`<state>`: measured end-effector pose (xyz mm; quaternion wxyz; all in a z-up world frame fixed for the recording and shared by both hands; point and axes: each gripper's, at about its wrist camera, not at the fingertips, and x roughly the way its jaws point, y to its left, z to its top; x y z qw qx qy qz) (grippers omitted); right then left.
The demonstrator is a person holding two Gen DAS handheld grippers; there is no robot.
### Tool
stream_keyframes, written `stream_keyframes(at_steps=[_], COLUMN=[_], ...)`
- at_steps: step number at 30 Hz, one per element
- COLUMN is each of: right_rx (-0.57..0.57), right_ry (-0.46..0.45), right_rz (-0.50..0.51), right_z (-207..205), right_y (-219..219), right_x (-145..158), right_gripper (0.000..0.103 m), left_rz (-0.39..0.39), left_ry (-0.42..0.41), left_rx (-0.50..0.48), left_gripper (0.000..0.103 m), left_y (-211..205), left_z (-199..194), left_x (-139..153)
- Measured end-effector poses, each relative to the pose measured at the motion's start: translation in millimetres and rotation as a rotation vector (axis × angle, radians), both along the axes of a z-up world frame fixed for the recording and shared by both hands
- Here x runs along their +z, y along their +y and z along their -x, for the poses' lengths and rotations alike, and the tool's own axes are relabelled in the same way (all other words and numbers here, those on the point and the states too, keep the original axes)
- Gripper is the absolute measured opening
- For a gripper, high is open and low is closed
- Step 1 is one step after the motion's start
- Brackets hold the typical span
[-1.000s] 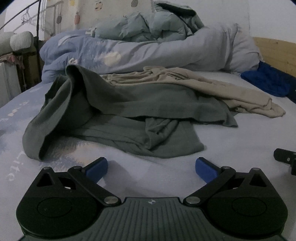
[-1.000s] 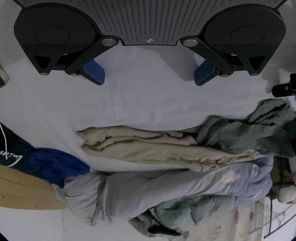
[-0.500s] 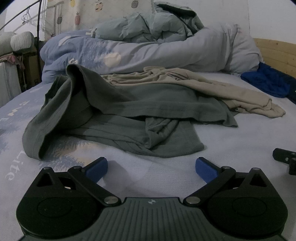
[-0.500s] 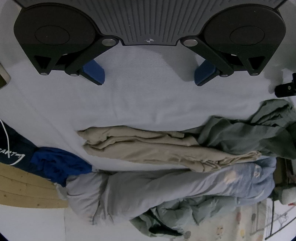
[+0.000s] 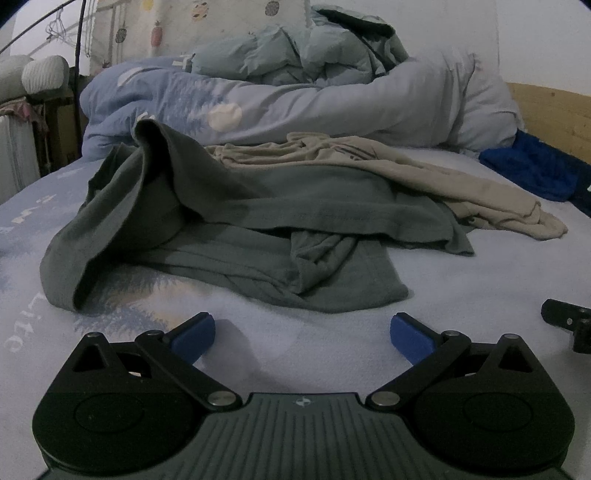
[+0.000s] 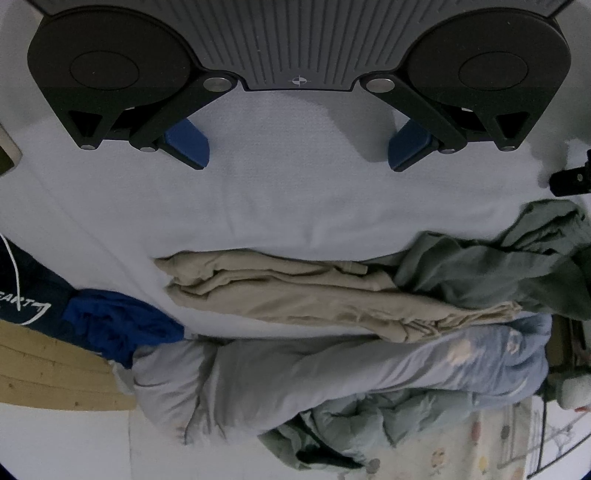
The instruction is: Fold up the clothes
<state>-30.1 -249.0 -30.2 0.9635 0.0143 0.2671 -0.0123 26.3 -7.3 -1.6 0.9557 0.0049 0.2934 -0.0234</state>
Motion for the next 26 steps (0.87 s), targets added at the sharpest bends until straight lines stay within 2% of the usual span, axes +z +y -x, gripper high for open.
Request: stream_keyframes(at_steps=[26], right_rx=[0.000], right_ry=[-0.016], right_rz=[0.005], right_z=[1.2], right_y=[0.9], right_x=[-1.5], right_gripper=[0.103], left_rz=[-0.012], left_ry=[-0.010], left_rx=[0.008], left_gripper=[0.103], left_y=[0.8], left_z=[7.5], left_x=[1.5])
